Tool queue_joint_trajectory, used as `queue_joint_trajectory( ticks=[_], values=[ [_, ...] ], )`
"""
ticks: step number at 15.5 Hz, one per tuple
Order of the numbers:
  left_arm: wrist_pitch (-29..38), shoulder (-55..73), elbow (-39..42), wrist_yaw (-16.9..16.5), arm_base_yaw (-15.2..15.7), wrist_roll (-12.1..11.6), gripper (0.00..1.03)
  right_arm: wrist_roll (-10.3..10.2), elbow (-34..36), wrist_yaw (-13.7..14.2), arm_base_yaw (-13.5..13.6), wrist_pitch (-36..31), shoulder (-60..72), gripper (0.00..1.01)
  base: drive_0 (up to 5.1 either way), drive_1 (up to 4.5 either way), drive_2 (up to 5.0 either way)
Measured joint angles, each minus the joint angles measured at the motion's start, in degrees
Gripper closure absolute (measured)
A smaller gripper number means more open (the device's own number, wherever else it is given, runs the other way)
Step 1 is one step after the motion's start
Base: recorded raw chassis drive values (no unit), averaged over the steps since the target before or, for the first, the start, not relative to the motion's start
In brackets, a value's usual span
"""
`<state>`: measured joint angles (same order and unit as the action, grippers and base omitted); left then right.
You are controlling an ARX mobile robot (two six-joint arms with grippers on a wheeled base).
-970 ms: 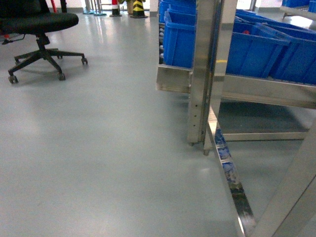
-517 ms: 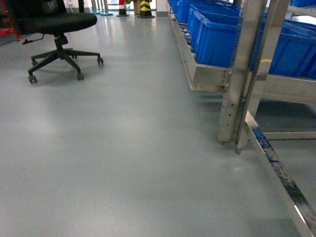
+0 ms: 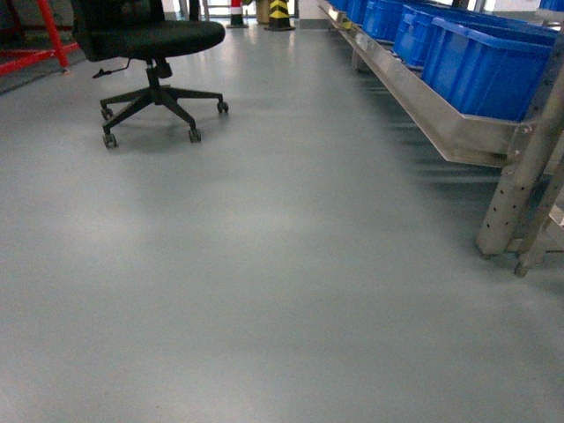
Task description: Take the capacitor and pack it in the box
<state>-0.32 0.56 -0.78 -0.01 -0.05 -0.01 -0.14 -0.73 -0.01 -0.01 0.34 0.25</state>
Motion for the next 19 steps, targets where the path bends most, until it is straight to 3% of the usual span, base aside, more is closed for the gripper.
queue_joint_trajectory(
  ticks=[19],
  values=[
    [0.1,0.0,0.0,0.1,0.0,0.0,0.59,0.0,0.0,0.0,0.0,-0.1,0.0,0.03,-5.0,2.49,2.5]
  ],
)
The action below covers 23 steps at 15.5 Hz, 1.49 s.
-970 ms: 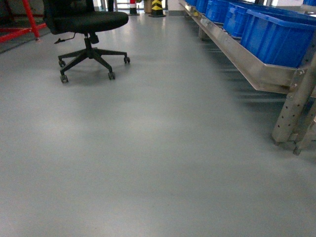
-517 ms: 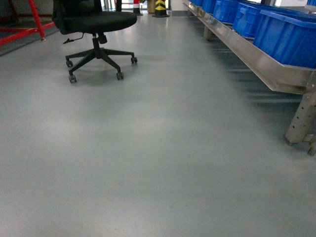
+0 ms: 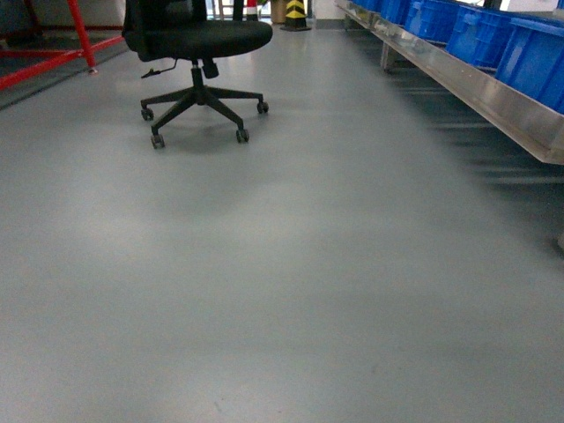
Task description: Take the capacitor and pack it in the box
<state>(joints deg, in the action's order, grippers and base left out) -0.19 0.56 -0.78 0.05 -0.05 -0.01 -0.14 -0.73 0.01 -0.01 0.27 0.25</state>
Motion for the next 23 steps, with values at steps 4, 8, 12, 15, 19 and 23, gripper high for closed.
queue_joint_trajectory(
  ticks=[4,8,12,15,19,23],
  values=[
    [-0.2,0.0,0.0,0.0,0.0,0.0,0.59,0.0,0.0,0.0,0.0,-0.1,0.0,0.03,-4.9,2.57,2.6],
    [-0.1,0.0,0.0,0.0,0.0,0.0,0.59,0.0,0.0,0.0,0.0,0.0,0.0,0.03,-5.0,2.44,2.4],
    [-0.2,0.0,0.0,0.0,0.0,0.0,0.59,0.0,0.0,0.0,0.0,-0.1,0.0,0.03,-5.0,2.41,2.4],
    [-0.2,0.0,0.0,-0.1,0.0,0.0,0.59,0.0,0.0,0.0,0.0,0.1,0.0,0.03,-5.1,2.38,2.4],
    [0.0,0.0,0.0,-0.1,0.0,0.0,0.59,0.0,0.0,0.0,0.0,0.1,0.0,0.03,-5.1,2.38,2.4],
    [-0.2,0.0,0.0,0.0,0.0,0.0,0.59,0.0,0.0,0.0,0.0,0.1,0.0,0.03,-5.1,2.37,2.4]
  ],
)
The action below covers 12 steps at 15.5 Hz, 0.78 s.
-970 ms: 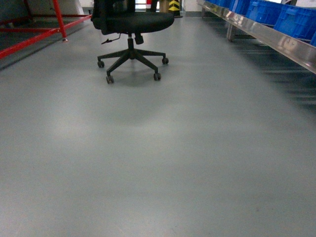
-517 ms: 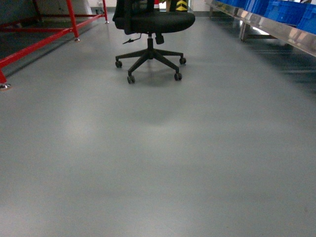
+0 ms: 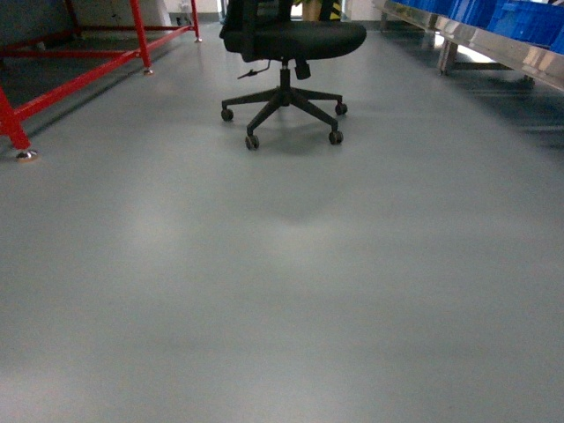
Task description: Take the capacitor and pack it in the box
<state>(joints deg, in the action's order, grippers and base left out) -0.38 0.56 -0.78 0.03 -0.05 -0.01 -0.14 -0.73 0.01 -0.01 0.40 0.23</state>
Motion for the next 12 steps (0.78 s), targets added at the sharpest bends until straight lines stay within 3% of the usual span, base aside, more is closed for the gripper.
queue_joint_trajectory(
  ticks=[12],
  values=[
    [0.1,0.0,0.0,0.0,0.0,0.0,0.59,0.0,0.0,0.0,0.0,-0.4,0.0,0.03,-5.1,2.37,2.4]
  ],
)
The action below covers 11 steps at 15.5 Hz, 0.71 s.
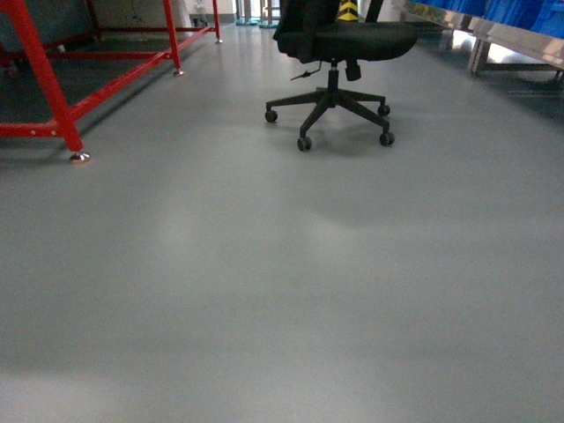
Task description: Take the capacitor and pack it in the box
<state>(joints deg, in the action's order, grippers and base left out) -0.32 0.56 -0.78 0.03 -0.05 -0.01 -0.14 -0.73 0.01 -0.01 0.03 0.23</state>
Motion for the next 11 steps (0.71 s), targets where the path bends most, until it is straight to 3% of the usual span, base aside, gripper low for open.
queue_joint_trajectory(
  ticks=[11],
  values=[
    [-0.1,0.0,0.0,0.0,0.0,0.0,0.59,0.0,0.0,0.0,0.0,0.3,0.0,0.03,-5.1,2.37,2.4]
  ],
)
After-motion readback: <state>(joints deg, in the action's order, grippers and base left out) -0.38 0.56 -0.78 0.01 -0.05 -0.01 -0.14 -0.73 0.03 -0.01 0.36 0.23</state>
